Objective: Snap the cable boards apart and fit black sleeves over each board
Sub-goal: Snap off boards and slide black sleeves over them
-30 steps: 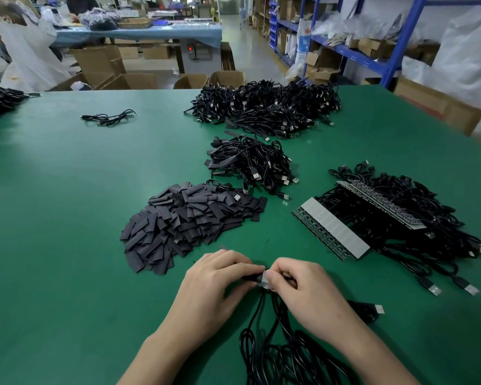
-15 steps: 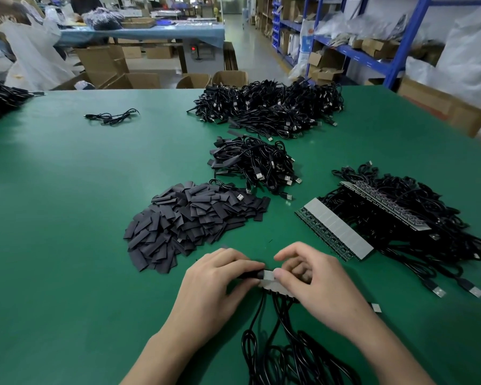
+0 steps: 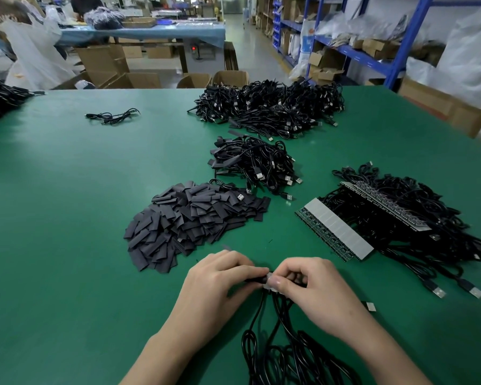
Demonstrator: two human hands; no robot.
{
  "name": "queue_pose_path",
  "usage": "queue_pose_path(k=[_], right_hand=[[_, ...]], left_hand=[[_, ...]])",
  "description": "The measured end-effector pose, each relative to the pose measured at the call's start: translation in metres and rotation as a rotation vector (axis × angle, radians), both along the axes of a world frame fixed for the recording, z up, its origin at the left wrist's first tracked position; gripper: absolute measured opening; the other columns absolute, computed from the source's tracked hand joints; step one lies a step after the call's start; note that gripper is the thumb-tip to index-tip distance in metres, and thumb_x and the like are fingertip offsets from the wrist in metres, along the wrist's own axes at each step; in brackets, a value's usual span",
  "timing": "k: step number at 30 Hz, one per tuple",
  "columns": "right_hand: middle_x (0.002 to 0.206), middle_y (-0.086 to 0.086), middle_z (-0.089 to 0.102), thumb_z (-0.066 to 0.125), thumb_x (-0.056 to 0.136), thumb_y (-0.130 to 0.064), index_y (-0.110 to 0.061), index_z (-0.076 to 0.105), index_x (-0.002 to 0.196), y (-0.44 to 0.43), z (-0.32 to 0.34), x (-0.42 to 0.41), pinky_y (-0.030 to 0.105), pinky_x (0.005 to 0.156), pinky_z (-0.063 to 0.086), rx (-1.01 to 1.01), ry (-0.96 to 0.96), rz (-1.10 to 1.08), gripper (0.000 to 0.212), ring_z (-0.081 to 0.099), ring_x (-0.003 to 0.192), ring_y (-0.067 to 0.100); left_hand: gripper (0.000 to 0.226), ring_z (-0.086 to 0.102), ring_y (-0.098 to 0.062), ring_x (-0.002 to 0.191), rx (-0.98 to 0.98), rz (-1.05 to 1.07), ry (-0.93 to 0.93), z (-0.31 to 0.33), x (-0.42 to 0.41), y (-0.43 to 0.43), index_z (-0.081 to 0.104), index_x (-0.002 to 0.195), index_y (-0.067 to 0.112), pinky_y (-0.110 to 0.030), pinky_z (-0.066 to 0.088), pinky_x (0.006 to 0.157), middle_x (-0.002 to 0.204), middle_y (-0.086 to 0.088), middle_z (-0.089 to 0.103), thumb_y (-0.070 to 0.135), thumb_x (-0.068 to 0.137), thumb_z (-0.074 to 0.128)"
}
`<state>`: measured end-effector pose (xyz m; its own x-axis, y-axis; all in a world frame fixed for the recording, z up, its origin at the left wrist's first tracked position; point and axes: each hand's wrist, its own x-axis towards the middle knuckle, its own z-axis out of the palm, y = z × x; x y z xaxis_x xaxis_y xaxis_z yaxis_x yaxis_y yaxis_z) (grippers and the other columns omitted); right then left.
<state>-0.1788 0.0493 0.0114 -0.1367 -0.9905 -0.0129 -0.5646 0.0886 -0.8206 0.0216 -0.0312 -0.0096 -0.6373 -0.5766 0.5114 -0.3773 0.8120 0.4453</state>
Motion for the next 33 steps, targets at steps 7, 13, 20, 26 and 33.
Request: queue_pose_path(k=[7,13,20,26,33], right_hand=[[0.066,-0.015,0.064,0.074,0.092,-0.036,-0.034,0.072,0.076,0.0,-0.001,-0.001,0.018,0.059,0.041,-0.011,0.021,0.032,0.017,0.052,0.06,-0.002],[0.073,-0.011,0.068,0.073,0.091,-0.036,-0.036,0.072,0.078,0.0,-0.002,-0.001,0.025,0.064,0.048,-0.013,0.023,0.044,0.013,0.06,0.067,0.007],[0.064,-0.018,0.06,0.073,0.091,-0.036,-0.033,0.071,0.077,0.001,-0.003,-0.003,0.012,0.059,0.041,0.019,0.018,0.067,0.014,0.05,0.058,-0.002],[0.077,-0.018,0.066,0.072,0.091,-0.039,-0.033,0.069,0.079,-0.002,-0.002,-0.003,0.018,0.072,0.045,-0.18,0.221,0.058,0.014,0.062,0.078,0.004],[0.077,-0.016,0.063,0.07,0.095,-0.039,-0.025,0.072,0.084,-0.004,-0.006,-0.003,0.031,0.074,0.045,-0.57,0.557,0.053,0.018,0.055,0.073,0.008]], left_hand=[[0.023,0.064,-0.012,0.077,-0.046,0.001,-0.03,0.002,0.002,0.001,0.08,0.11,0.031,-0.03,0.054,0.069,0.096,0.015,0.07,0.041,0.096,0.065],[0.018,0.063,-0.008,0.076,-0.179,-0.037,-0.035,0.007,0.003,-0.002,0.081,0.107,0.028,-0.028,0.053,0.07,0.094,0.013,0.071,0.036,0.095,0.07],[0.017,0.062,-0.006,0.08,-0.188,-0.087,-0.069,0.006,0.003,-0.003,0.08,0.109,0.029,-0.026,0.051,0.068,0.095,0.014,0.069,0.034,0.096,0.069],[0.019,0.07,-0.003,0.089,0.291,-0.055,0.101,0.01,0.002,0.0,0.081,0.109,0.027,-0.02,0.054,0.079,0.096,0.018,0.073,0.035,0.092,0.075],[0.012,0.065,0.0,0.067,0.72,0.038,0.127,0.011,0.003,0.001,0.081,0.099,0.033,-0.014,0.046,0.066,0.071,0.009,0.073,0.034,0.096,0.069]])
